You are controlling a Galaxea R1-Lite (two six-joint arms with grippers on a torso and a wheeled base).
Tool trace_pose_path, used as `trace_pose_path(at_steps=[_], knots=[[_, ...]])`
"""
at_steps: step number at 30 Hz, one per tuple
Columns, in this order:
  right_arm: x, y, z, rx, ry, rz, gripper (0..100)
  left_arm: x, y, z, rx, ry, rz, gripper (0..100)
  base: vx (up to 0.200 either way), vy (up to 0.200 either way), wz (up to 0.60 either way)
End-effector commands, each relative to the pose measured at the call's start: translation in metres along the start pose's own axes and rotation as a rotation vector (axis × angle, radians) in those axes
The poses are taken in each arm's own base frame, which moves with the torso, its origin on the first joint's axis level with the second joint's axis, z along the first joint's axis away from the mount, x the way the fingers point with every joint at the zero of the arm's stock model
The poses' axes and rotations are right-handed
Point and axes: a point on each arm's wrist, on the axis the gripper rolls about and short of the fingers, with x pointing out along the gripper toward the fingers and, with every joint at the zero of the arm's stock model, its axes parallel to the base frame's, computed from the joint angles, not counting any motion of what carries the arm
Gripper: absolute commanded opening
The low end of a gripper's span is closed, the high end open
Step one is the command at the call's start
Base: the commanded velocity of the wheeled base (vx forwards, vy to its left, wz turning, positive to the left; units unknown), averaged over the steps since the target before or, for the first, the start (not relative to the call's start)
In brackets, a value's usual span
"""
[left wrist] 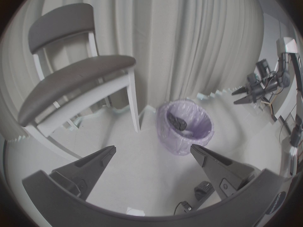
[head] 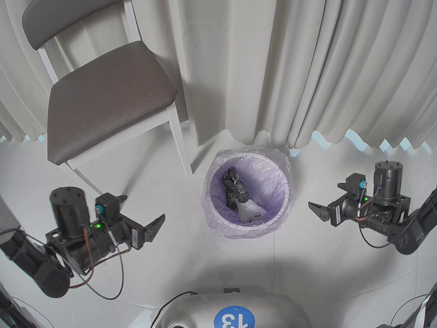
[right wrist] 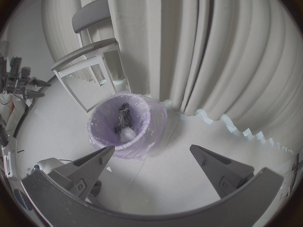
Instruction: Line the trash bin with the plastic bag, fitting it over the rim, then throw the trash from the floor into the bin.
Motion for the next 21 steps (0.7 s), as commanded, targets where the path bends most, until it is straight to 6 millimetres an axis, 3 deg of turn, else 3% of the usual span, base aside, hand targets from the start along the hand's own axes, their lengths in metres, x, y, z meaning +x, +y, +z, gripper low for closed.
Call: trace_pose_path(at_steps=[1, 3, 7, 14, 21], knots=[[-0.012, -0.003, -0.036, 0.024, 0.061, -0.04, 100, 0.063, -0.018, -0.011, 0.075, 0.181, -0.097, 100, 0.0, 0.0, 0.0], [-0.003, -0.004, -0.041, 0.017, 0.028, -0.053, 100, 0.084, -0.025, -0.01, 0.072, 0.256, -0.2, 100, 0.0, 0.0, 0.0], [0.0, -0.003, -0.041, 0.013, -0.007, -0.051, 100, 0.113, -0.028, -0.025, 0.13, 0.278, -0.226, 100, 0.0, 0.0, 0.0], [0.0, -0.006, -0.04, 0.02, -0.016, -0.05, 100, 0.138, -0.032, -0.048, 0.312, 0.264, -0.36, 100, 0.0, 0.0, 0.0], [-0.001, -0.016, -0.038, 0.033, -0.035, -0.056, 100, 0.175, -0.039, -0.059, 0.323, 0.24, -0.359, 100, 0.0, 0.0, 0.0]])
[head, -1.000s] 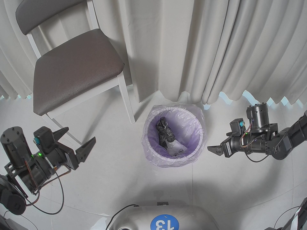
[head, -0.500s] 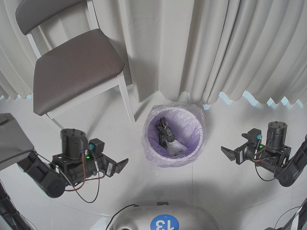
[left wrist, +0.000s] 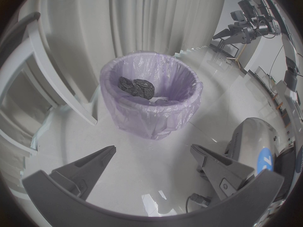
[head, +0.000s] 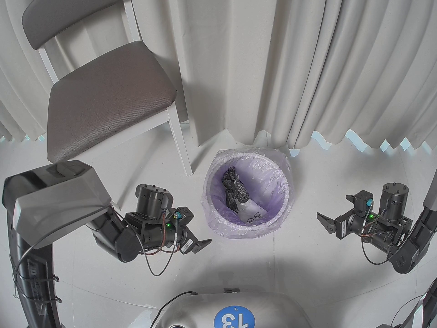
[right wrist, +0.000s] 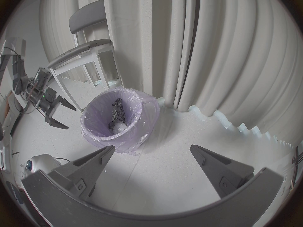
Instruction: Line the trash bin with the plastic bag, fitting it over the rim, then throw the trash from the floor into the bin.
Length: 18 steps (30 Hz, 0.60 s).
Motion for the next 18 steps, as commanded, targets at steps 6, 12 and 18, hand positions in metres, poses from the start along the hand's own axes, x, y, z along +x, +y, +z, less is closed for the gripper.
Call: trace_pose_path(at_steps=[6, 12, 18], knots=[[0.001, -0.011, 0.0, 0.014, -0.013, 0.005, 100, 0.072, 0.008, -0.007, -0.008, -0.041, 0.006, 100, 0.0, 0.0, 0.0], [0.002, -0.014, -0.002, 0.019, -0.009, 0.006, 100, 0.09, 0.003, -0.001, -0.026, -0.08, -0.008, 100, 0.0, 0.0, 0.0], [0.001, -0.016, -0.003, 0.021, -0.005, 0.0, 100, 0.091, 0.008, -0.003, -0.03, -0.078, 0.005, 0, 0.0, 0.0, 0.0]])
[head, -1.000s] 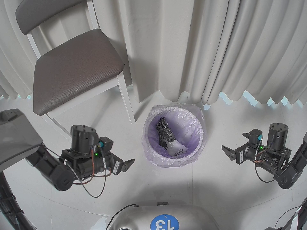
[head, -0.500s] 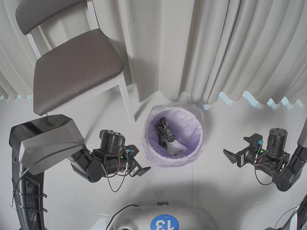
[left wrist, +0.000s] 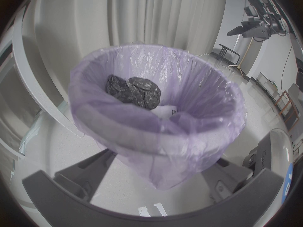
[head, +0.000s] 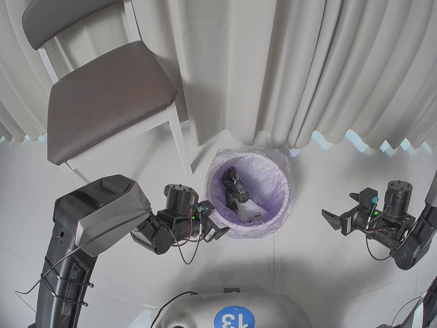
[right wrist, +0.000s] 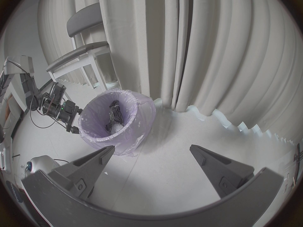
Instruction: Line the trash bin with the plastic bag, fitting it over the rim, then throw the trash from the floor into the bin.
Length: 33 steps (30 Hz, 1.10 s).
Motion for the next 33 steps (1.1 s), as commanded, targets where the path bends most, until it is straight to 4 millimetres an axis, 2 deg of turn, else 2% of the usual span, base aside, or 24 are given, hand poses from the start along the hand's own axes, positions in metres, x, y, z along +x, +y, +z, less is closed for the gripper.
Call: trace_pose_path(at_steps=[1, 12, 20, 22, 30, 33], knots=[[0.001, -0.001, -0.002, 0.0, 0.006, -0.003, 100, 0.005, -0.001, -0.01, -0.006, 0.019, -0.002, 0, 0.0, 0.0, 0.0], [0.001, 0.001, -0.005, -0.005, 0.024, 0.006, 100, 0.007, -0.002, -0.013, -0.004, -0.028, 0.046, 0, 0.0, 0.0, 0.0], [0.01, 0.001, -0.013, -0.003, 0.037, 0.007, 100, 0.016, -0.001, -0.023, -0.02, -0.018, 0.078, 0, 0.0, 0.0, 0.0], [0.013, 0.002, -0.016, -0.003, 0.04, 0.009, 100, 0.024, 0.001, -0.029, -0.023, -0.009, 0.105, 0, 0.0, 0.0, 0.0], [0.014, 0.0, -0.018, -0.001, 0.039, 0.003, 100, 0.046, 0.016, -0.012, -0.059, -0.032, 0.171, 0, 0.0, 0.0, 0.0], [0.014, 0.0, -0.017, -0.001, 0.038, 0.002, 100, 0.05, 0.026, -0.013, -0.067, -0.024, 0.185, 0, 0.0, 0.0, 0.0]])
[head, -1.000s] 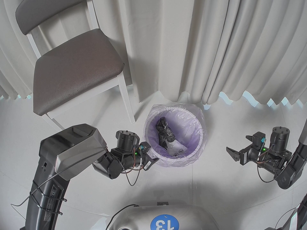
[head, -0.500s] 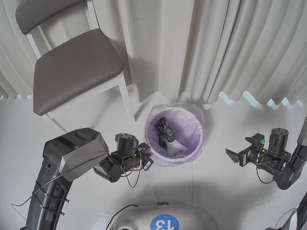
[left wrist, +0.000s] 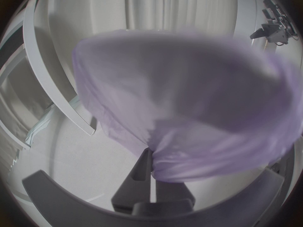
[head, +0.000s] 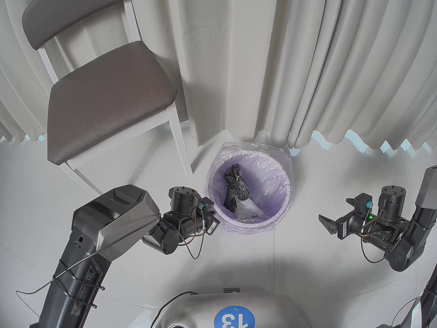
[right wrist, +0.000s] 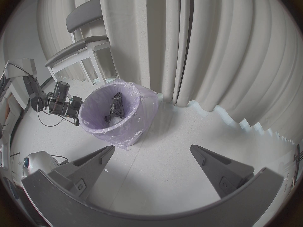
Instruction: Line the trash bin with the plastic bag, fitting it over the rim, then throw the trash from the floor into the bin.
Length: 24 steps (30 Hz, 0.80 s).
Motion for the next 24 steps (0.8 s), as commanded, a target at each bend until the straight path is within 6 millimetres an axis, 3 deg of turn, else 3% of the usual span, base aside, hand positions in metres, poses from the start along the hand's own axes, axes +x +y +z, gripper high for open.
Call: trace_pose_path(at_steps=[1, 8, 13, 24], knots=[[0.001, -0.001, -0.002, 0.003, 0.004, -0.003, 100, 0.02, 0.016, -0.005, -0.015, 0.004, 0.04, 0, 0.0, 0.0, 0.0], [0.004, -0.003, -0.005, 0.007, 0.017, -0.008, 100, 0.024, 0.032, -0.015, -0.041, -0.001, 0.071, 0, 0.0, 0.0, 0.0], [0.01, -0.003, -0.012, 0.008, 0.036, -0.006, 100, 0.028, 0.029, -0.025, -0.055, 0.001, 0.067, 0, 0.0, 0.0, 0.0], [0.021, -0.005, -0.022, 0.012, 0.036, -0.013, 100, 0.042, 0.02, -0.012, -0.158, -0.069, 0.062, 0, 0.0, 0.0, 0.0]])
